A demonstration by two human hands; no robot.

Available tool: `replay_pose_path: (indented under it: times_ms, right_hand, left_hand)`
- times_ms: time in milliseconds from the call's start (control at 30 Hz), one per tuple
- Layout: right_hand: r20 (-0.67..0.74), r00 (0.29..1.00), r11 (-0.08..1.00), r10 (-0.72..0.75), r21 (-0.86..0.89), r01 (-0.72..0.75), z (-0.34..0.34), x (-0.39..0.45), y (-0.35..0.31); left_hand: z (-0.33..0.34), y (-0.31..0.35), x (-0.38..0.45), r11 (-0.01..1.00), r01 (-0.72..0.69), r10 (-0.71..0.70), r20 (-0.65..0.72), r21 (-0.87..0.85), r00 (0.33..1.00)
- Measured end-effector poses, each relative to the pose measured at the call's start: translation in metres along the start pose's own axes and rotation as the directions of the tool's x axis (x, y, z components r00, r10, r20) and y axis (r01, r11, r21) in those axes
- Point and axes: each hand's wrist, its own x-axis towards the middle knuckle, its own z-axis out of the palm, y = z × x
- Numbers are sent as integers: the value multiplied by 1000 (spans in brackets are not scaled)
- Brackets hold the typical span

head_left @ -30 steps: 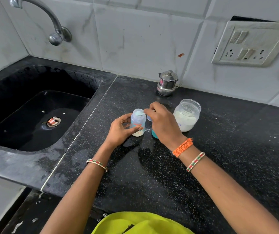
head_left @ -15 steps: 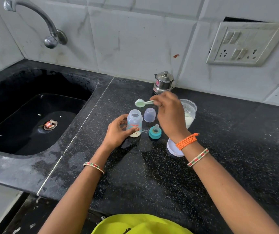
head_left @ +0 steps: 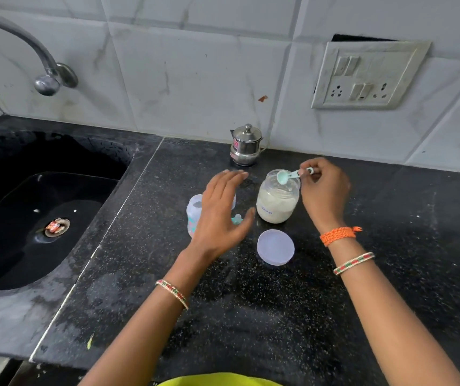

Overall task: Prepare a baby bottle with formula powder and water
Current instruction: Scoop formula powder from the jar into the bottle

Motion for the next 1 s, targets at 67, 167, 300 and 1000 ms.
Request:
replay_pose_path:
  times_ms: [67, 167, 300, 1000]
  right_hand:
    - [45, 999, 996, -11, -90, 15, 8, -5, 4]
    - [113, 993, 990, 24, -144, -7, 20, -6, 6]
    - [172, 983, 991, 71, -127, -50, 26, 3, 3]
    - [257, 965, 996, 50, 64, -69, 27, 53, -21]
  left_hand:
    - [10, 5, 13, 1000, 7, -7, -5, -13, 1000]
    - [21, 6, 26, 995, 61, -58, 36, -79, 998]
    - [32, -3, 30, 991, 107, -92, 170, -83, 981]
    - [-20, -10, 91, 933, 149, -168, -30, -327, 985]
